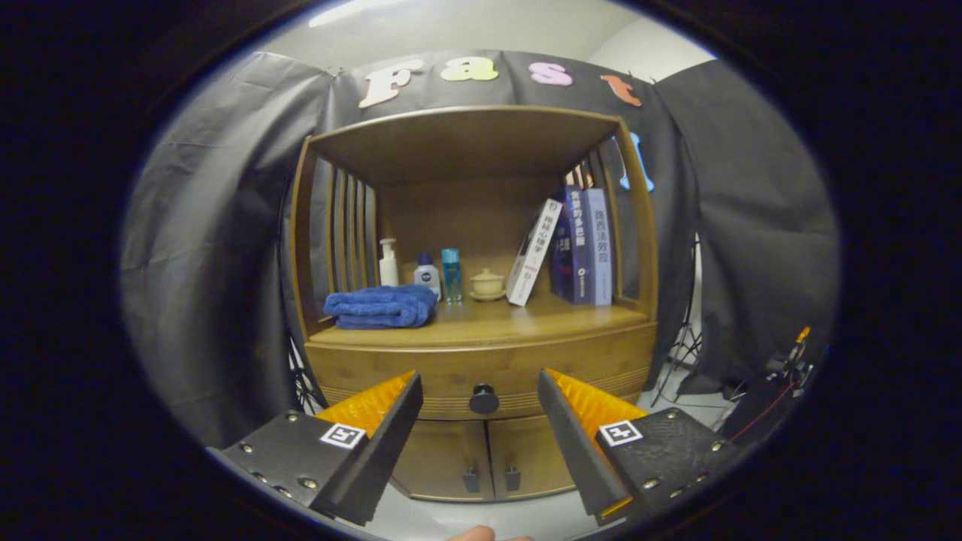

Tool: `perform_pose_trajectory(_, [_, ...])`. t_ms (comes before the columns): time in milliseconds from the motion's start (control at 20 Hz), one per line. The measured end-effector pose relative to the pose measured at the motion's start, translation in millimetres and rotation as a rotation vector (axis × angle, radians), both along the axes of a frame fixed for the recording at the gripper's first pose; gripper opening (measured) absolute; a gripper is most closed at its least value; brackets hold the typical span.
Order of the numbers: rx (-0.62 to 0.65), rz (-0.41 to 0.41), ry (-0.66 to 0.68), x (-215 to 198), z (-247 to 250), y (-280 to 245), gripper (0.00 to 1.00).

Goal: Pull open the drawer, take out the items inside it, and place them on the countertop above the cabinet.

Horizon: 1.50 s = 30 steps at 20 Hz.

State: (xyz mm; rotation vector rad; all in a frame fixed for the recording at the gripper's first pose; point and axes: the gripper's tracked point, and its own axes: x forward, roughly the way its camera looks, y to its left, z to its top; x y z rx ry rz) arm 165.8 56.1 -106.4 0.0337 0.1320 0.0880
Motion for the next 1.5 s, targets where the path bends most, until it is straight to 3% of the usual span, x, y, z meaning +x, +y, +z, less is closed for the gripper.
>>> perform_pose_trajectory(250, [-0.007, 0.01, 0.152, 66, -68, 13, 0.97])
perform_pose_trajectory(450, [-0.022, 0.002, 0.24, 98, -103, 12, 0.81])
perform_pose_trajectory(700, [-0.028, -0.012, 0.248, 106, -109, 5, 0.5])
perform_pose_trajectory(900, [-0.042, 0.0, 0.244, 106, -110, 5, 0.5])
perform_pose_trajectory(1100, [0.037, -0.019, 0.193, 107, -109, 4, 0.34])
perform_pose_trajectory(1300, [0.009, -0.027, 0.203, 100, -108, 7, 0.28])
perform_pose_trajectory(1500, [0.01, -0.044, 0.203, 75, -107, 5, 0.27])
